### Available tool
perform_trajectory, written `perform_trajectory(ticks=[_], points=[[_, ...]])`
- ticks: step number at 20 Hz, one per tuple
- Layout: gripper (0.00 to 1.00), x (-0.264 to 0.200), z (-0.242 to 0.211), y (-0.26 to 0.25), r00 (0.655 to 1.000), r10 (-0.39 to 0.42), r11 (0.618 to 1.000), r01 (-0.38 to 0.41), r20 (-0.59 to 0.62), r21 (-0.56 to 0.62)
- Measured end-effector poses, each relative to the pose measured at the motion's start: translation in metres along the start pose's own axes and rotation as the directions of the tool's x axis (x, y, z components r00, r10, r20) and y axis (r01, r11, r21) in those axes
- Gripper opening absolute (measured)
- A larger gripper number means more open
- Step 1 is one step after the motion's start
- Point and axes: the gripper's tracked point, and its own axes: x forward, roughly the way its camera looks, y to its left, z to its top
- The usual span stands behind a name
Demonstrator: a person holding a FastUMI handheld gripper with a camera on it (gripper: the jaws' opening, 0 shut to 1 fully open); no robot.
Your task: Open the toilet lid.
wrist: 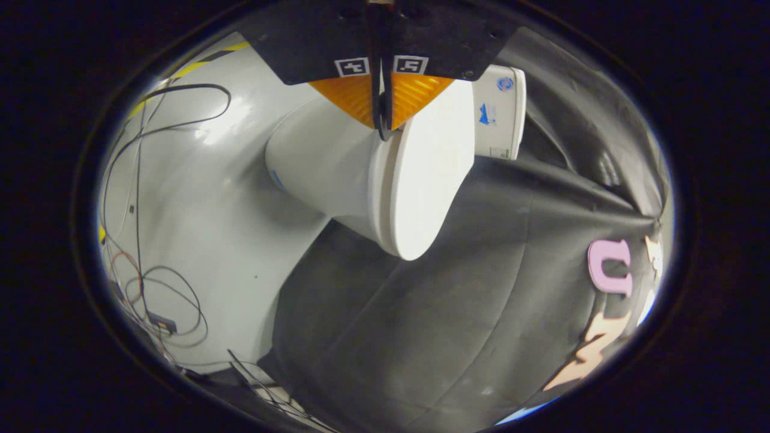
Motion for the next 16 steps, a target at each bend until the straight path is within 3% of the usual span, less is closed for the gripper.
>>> perform_trajectory(ticks=[7,16], points=[[0.0,-0.039,0.008,0.075,0.999,-0.037,0.987,0.037,0.006,-0.157],[0.0,-0.085,-0.004,0.213,0.998,0.065,0.941,-0.055,0.019,-0.335]])
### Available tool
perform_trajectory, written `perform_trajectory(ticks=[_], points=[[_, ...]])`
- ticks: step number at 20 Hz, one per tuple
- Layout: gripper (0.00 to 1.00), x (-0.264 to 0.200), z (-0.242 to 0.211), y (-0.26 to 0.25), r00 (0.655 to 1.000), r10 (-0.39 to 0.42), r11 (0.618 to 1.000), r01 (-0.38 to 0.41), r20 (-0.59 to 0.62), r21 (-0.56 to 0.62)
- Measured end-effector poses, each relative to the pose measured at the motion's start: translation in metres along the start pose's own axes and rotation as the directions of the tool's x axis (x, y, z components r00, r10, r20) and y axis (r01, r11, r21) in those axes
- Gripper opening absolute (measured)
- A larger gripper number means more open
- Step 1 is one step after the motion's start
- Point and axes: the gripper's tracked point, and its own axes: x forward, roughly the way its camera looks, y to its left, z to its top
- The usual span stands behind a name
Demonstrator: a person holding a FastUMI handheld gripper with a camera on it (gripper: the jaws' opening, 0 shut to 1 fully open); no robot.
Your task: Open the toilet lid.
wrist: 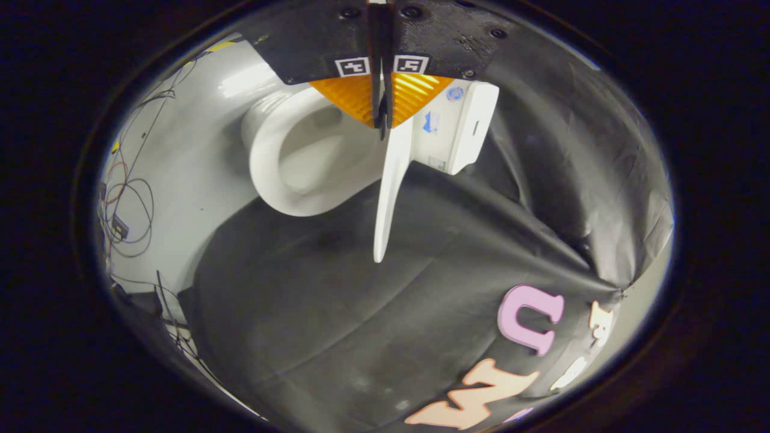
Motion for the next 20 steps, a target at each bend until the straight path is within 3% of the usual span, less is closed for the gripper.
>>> perform_trajectory(ticks=[9,20], points=[[0.0,0.0,-0.005,0.115,1.0,-0.013,0.974,0.012,-0.003,-0.224],[0.01,0.037,-0.037,0.235,0.995,0.078,0.928,-0.093,-0.054,-0.36]])
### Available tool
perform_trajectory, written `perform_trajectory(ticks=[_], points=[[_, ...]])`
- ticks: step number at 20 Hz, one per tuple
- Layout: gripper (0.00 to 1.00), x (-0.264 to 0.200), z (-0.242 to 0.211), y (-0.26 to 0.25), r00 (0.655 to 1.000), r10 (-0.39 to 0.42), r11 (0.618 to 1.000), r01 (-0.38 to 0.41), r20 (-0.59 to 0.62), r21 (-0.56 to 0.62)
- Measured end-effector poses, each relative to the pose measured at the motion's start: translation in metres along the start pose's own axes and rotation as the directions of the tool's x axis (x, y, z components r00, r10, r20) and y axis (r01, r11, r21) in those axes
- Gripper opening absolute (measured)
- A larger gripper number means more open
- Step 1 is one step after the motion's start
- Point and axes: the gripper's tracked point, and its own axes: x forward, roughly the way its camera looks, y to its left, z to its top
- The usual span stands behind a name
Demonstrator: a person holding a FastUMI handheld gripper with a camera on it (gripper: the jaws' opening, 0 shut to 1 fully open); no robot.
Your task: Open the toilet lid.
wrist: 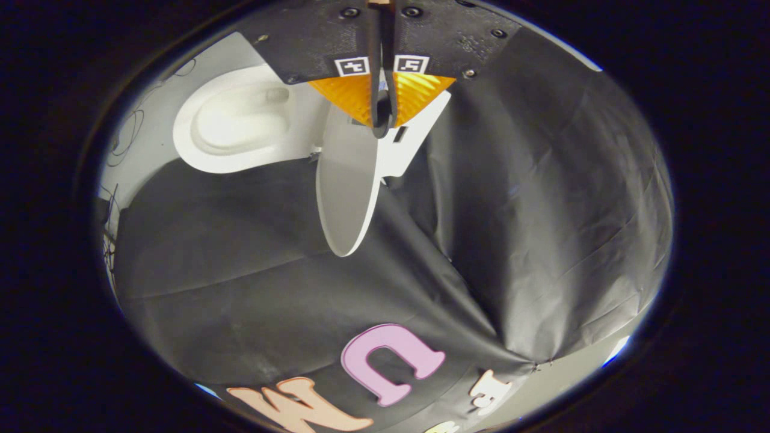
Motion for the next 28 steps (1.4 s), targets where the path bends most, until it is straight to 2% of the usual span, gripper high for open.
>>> perform_trajectory(ticks=[10,17,23,28], points=[[0.01,0.056,-0.017,0.074,0.995,0.09,0.995,-0.091,-0.035,-0.032],[0.01,0.096,-0.037,0.113,0.991,0.116,0.991,-0.119,-0.064,-0.062],[0.01,0.118,-0.047,0.132,0.99,0.122,0.987,-0.128,-0.069,-0.095],[0.01,0.114,-0.045,0.131,0.991,0.122,0.987,-0.128,-0.061,-0.099]])
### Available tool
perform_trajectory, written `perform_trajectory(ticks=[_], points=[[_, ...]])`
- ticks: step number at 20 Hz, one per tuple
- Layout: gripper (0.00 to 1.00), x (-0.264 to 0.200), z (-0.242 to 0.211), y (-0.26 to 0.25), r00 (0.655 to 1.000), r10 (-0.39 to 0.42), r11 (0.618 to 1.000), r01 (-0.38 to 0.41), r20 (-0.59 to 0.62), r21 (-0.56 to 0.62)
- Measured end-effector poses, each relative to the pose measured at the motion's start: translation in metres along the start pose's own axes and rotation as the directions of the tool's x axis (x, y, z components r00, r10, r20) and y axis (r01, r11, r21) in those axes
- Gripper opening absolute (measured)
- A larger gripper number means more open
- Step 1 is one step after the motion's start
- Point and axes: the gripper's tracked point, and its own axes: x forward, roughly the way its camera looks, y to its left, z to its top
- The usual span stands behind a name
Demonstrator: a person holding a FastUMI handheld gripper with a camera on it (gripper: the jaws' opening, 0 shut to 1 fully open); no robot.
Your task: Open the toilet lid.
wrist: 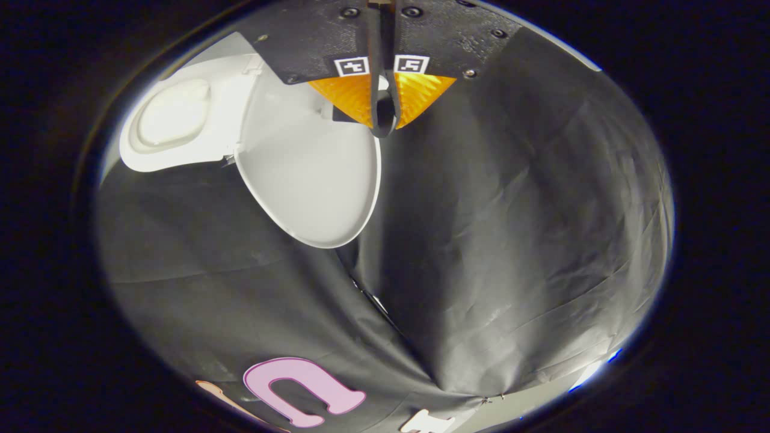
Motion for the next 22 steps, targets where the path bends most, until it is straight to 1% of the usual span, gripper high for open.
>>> perform_trajectory(ticks=[1,2,4,5,7,9,12,14,15,18,20,22], points=[[0.05,-0.001,-0.002,-0.002,1.0,0.002,1.0,-0.002,0.003,0.008],[0.07,-0.001,-0.001,-0.002,1.0,0.003,1.0,-0.003,0.009,0.003],[0.13,0.002,-0.006,0.003,1.0,0.015,1.0,-0.015,0.007,-0.023],[0.23,0.002,-0.01,0.007,1.0,0.023,1.0,-0.023,-0.009,-0.013],[0.42,0.008,-0.009,-0.001,0.999,0.036,0.999,-0.036,0.022,0.032],[0.61,0.004,-0.01,-0.003,0.998,0.052,0.996,-0.054,0.031,0.075],[0.7,-0.002,-0.003,-0.007,0.996,0.065,0.994,-0.07,0.058,0.086],[0.7,-0.013,0.0,-0.011,0.995,0.073,0.995,-0.076,0.068,0.057],[0.7,-0.022,0.002,-0.011,0.993,0.093,0.995,-0.096,0.074,0.04],[0.7,-0.054,0.016,-0.025,0.988,0.105,0.994,-0.106,0.11,0.003],[0.7,-0.081,0.028,-0.039,0.985,0.093,0.996,-0.09,0.146,-0.028],[0.7,-0.107,0.042,-0.057,0.979,0.067,0.996,-0.056,0.194,-0.062]])
